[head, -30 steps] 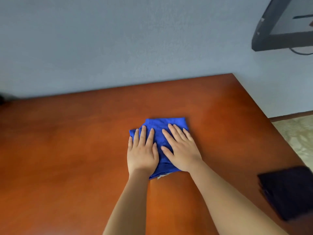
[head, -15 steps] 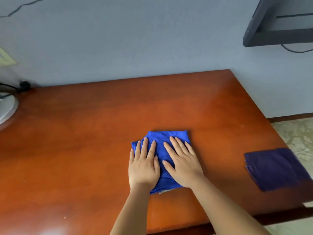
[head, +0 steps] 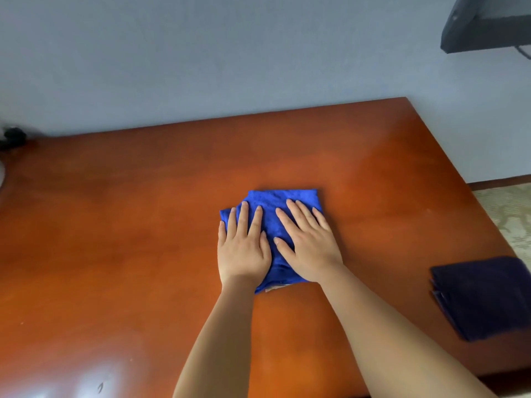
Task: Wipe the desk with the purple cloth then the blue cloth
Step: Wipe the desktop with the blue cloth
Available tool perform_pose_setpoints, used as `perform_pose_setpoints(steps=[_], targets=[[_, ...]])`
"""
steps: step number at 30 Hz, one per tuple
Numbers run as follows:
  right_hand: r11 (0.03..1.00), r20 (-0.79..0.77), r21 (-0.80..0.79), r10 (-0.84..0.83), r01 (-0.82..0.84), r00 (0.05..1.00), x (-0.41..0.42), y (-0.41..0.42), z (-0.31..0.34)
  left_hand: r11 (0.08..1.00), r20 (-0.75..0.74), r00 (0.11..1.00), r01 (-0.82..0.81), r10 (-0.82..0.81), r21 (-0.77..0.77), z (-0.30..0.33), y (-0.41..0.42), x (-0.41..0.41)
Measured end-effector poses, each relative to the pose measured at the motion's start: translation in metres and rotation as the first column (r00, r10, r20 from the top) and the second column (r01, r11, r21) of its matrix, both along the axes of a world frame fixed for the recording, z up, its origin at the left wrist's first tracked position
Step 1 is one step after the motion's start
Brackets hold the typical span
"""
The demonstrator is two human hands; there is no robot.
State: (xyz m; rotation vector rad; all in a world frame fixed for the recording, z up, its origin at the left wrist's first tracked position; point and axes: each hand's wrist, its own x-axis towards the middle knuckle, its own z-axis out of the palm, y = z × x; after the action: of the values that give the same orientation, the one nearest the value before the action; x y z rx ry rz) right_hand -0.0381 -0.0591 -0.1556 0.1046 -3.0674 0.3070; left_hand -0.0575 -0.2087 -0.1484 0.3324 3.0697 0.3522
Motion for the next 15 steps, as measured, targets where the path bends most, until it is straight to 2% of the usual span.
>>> perform_pose_setpoints(steps=[5,15], targets=[[0.999,0.019,0.005,-0.037,0.037,0.999,0.033,0.011,-0.001,0.996,0.019,0.997,0.071,-0.070,-0.045,0.003,0.009,0.024],[0.990,0.085,0.050,-0.139,0.135,0.987,0.169,0.047,0.000,0.972,0.087,0.972,0.225,-0.218,-0.069,0.007,0.047,0.139]])
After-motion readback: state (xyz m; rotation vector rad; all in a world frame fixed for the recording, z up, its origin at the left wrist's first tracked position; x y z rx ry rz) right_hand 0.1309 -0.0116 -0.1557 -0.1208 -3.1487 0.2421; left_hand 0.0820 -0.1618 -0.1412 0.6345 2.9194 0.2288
